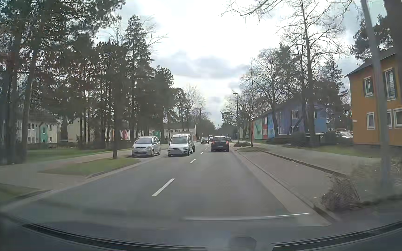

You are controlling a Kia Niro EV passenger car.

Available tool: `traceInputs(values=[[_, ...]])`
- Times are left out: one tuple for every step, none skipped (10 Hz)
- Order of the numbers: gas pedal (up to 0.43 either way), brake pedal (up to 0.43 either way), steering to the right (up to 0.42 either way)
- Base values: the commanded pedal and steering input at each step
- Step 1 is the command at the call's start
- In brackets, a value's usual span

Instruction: Follow the waypoints while adhering to traffic rules and regulations

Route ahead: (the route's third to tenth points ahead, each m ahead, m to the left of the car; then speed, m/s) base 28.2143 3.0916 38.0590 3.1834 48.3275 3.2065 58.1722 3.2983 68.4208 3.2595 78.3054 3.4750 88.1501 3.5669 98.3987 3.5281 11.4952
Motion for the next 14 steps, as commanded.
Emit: traceInputs(values=[[0.189,0.000,0.003],[0.189,0.000,0.003],[0.189,0.000,0.002],[0.197,0.000,0.002],[0.197,0.000,0.002],[0.197,0.000,0.002],[0.197,0.000,0.002],[0.197,0.000,0.002],[0.197,0.000,0.002],[0.197,0.000,0.002],[0.197,0.000,0.002],[0.197,0.000,0.002],[0.197,0.000,0.002],[0.197,0.000,0.002]])
